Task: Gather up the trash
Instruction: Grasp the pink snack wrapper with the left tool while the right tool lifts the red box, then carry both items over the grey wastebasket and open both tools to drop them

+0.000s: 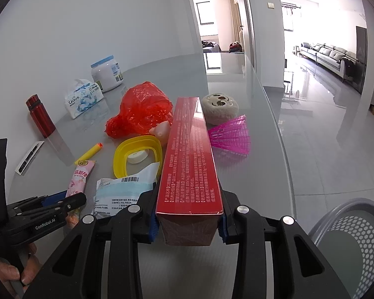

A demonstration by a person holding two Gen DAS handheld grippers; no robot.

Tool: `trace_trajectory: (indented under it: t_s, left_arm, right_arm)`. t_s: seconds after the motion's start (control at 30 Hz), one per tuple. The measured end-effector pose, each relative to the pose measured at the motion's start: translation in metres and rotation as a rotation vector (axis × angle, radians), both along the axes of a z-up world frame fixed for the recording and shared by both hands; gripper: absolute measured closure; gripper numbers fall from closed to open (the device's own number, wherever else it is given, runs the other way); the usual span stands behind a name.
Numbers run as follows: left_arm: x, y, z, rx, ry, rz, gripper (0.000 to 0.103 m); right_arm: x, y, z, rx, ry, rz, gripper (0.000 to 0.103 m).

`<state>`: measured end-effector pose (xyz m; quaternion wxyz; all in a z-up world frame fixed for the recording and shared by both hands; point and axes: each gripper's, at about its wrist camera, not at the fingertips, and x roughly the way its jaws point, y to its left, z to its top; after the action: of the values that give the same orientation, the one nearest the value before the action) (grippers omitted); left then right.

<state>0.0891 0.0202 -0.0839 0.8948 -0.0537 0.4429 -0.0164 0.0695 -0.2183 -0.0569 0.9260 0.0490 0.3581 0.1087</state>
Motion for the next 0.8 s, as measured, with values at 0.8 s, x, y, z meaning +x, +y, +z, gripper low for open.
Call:
trace_trajectory:
  t_s: [0.8]
  left_arm:
    - [-0.038,-0.023,0.047,0.017,-0.133,-0.123,0.071]
  right_arm:
    - [-0.039,0.004,0.039,0.039,-0.116,-0.023,0.068]
